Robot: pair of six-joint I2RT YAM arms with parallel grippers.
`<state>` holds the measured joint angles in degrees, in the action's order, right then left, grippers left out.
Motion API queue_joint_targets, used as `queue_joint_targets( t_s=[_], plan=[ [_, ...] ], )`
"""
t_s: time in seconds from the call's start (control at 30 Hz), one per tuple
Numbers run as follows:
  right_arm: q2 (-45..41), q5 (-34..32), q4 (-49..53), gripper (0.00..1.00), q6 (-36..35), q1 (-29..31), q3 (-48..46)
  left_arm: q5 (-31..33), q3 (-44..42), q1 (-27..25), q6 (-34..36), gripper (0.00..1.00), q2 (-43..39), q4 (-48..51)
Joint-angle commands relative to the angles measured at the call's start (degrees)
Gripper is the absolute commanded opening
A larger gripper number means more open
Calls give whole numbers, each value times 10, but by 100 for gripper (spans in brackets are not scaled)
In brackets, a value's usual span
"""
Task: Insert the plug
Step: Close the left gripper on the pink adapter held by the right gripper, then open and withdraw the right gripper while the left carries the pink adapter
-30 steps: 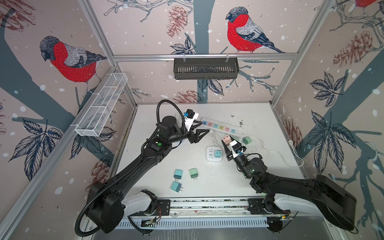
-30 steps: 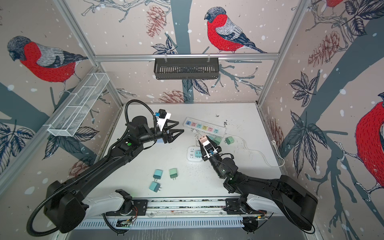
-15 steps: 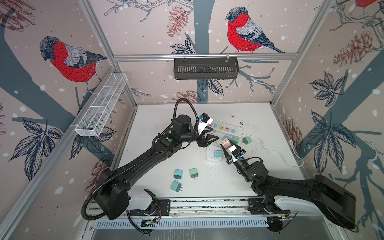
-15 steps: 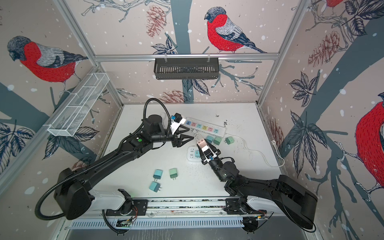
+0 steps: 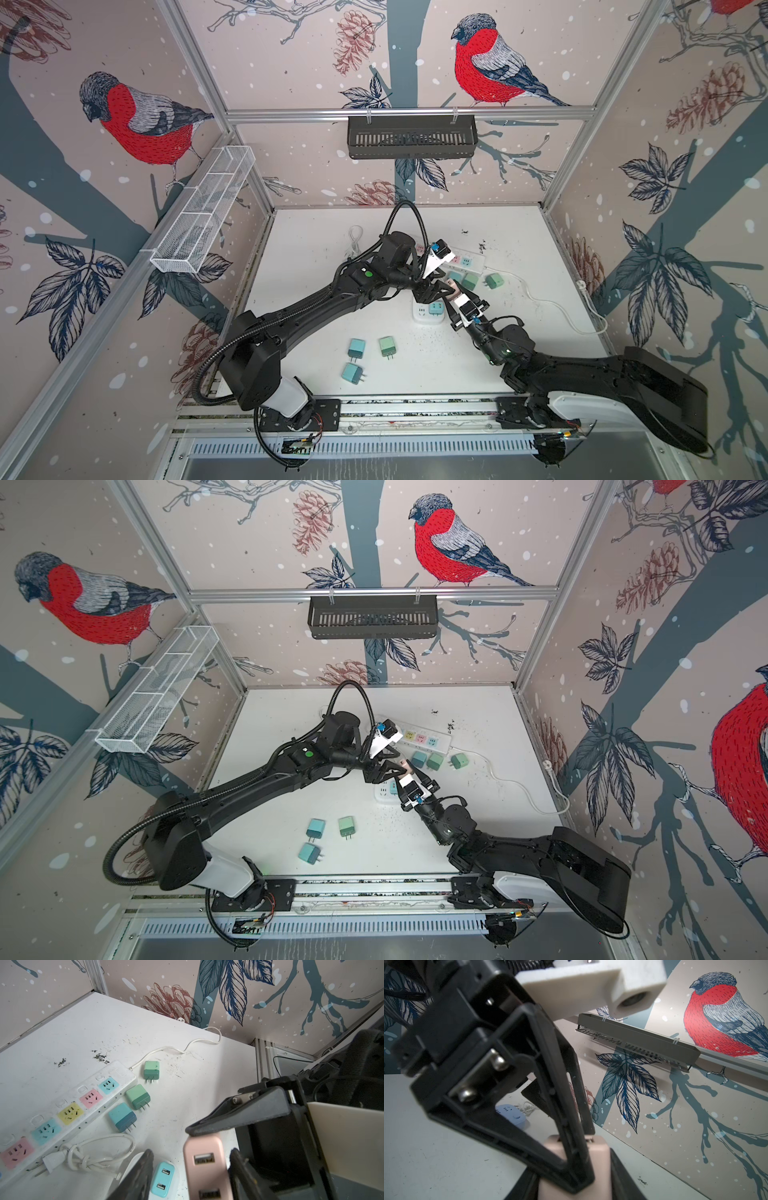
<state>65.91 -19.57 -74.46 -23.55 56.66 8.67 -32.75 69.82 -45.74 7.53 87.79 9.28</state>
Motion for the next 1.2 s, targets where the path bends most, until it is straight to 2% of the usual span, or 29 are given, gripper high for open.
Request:
queue_joint_targets(
  t_s=[0.0,0.27,0.4,0.53,0.63,0.73,0.83,0.93,1.07,1.17],
  plan=[
    [6,-20,-36,1,-13,5,6,8,16,-4,24,56,13,28],
    [10,-49,-38,1,-24,16,9,-8,28,-8,34,49,28,41],
    [6,-45,-39,1,-23,18,7,-28,40,-10,55,35,43,58],
    [6,-50,-40,3,-22,21,7,-41,68,-10,77,11,72,88],
    [4,-53,-47,22,-21,21,3,-36,85,-10,84,0,87,99],
    [6,-56,-65,46,-16,20,-5,-4,95,-3,78,0,93,101],
    [8,-55,-75,61,-7,13,-9,1,86,17,84,0,88,85],
    [11,-55,-74,68,5,-1,-10,3,64,40,112,0,77,59],
    [10,-41,-78,71,18,-16,-16,45,0,54,151,0,45,-13],
    [2,-20,-90,73,23,-24,-30,28,-36,65,225,0,18,-6]
  ],
)
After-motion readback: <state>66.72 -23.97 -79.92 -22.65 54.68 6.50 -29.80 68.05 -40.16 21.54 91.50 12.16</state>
